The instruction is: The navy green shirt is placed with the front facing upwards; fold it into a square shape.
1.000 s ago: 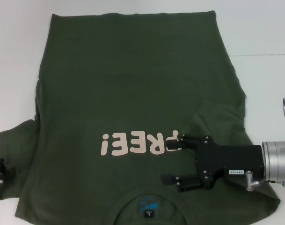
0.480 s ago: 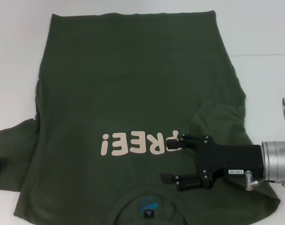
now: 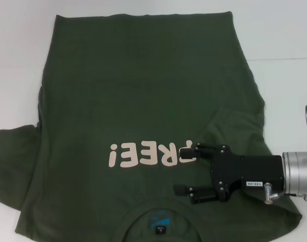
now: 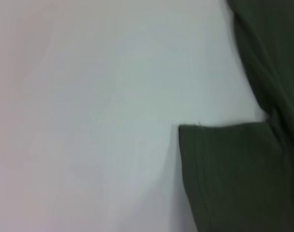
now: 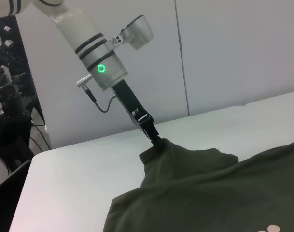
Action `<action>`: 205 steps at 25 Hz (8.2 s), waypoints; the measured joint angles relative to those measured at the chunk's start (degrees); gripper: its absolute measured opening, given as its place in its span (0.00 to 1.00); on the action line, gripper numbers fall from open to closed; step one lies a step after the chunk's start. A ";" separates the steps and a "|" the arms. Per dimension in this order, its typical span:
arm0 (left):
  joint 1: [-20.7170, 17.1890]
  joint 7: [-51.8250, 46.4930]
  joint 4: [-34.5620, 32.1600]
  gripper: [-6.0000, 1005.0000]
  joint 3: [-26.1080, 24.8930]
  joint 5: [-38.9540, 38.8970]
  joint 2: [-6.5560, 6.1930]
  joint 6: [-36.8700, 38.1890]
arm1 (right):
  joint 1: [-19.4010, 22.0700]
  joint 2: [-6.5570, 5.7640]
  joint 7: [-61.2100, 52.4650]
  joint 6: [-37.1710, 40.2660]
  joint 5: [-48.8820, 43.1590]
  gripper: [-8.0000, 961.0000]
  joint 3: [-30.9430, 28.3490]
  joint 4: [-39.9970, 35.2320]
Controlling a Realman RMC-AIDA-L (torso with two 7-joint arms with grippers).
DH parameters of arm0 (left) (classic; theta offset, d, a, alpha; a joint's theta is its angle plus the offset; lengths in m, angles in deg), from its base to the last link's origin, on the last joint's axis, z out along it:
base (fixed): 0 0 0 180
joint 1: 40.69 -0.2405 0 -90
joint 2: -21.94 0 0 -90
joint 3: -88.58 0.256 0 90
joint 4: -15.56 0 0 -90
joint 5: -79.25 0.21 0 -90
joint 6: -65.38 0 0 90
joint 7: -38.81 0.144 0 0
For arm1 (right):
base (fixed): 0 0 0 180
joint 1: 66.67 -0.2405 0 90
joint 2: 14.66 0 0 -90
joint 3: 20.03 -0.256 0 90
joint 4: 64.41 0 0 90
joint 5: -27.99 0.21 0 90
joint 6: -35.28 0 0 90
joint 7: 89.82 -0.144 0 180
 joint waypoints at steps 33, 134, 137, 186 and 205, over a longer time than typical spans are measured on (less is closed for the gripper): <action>2.65 0.54 -1.59 0.04 1.30 -0.14 -1.00 1.14 | -0.19 0.08 -0.27 -0.64 0.92 0.98 -0.01 0.61; 8.21 51.24 27.28 0.90 -1.82 -40.82 3.88 11.57 | -1.50 -10.09 -83.75 24.18 -39.11 0.98 -9.31 -37.34; 8.33 51.32 27.28 0.90 -1.69 -41.33 3.90 11.57 | -1.62 -9.90 -84.14 24.35 -41.93 0.98 -8.99 -35.96; 7.42 52.17 28.07 0.88 -1.69 -42.30 4.01 10.81 | -5.57 -8.26 -83.99 10.60 -42.94 0.86 -5.45 -15.75; 7.42 52.87 28.60 0.87 -1.78 -42.67 4.01 10.81 | -5.68 -8.31 -84.24 10.10 -43.98 0.46 -4.48 -16.03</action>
